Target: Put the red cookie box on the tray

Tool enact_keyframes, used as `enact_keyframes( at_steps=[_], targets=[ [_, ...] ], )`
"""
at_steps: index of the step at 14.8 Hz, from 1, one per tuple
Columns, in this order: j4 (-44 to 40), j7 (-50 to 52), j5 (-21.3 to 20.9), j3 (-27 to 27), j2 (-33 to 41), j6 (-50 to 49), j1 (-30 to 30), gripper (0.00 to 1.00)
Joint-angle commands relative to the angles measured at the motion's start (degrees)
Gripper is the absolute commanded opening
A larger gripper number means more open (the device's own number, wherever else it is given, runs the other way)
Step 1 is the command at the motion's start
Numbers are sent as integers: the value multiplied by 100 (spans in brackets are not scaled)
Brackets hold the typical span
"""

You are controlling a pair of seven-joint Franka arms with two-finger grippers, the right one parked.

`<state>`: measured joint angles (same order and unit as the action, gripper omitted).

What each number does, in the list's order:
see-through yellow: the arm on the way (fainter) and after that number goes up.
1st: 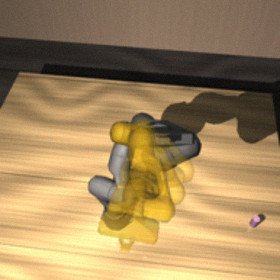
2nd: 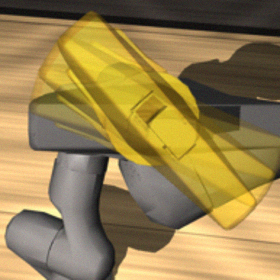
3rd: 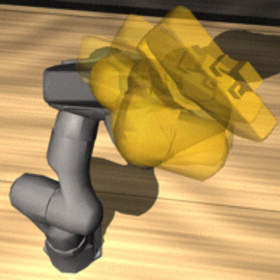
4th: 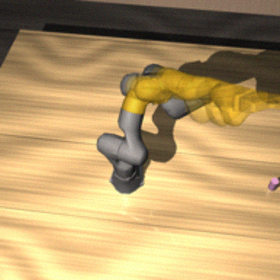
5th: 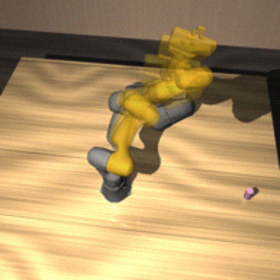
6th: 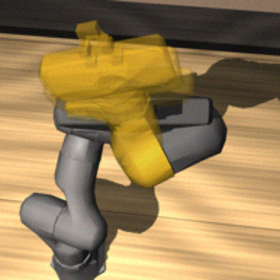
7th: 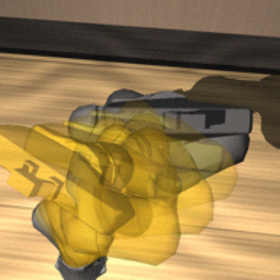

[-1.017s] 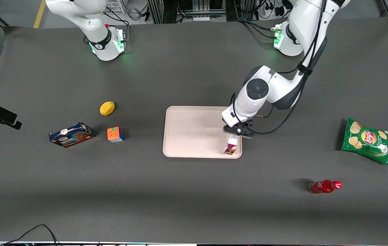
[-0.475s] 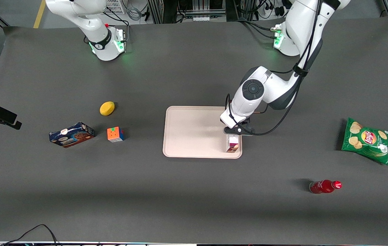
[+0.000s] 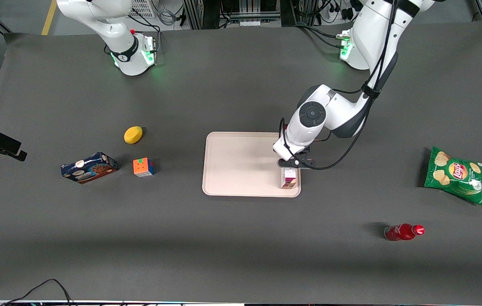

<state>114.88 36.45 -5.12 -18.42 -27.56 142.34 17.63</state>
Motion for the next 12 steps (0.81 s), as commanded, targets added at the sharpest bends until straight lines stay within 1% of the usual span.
enact_keyframes(
  at_steps=[1,2,3,4,7,10,11,12],
  targets=[
    [-150,126,-94,76,-12,-31,109,21],
    [-150,125,-94,76,-12,-22,109,43],
    [-150,108,-94,76,-12,-5,109,82],
    [-150,82,-111,76,-3,47,100,100],
    [-177,64,-112,102,119,57,91,100],
    [-361,-146,-94,321,601,-258,21,100],
    [-431,-312,-77,452,829,-469,-75,100],
    [-580,-671,-42,697,1032,-758,-93,100]
  ],
)
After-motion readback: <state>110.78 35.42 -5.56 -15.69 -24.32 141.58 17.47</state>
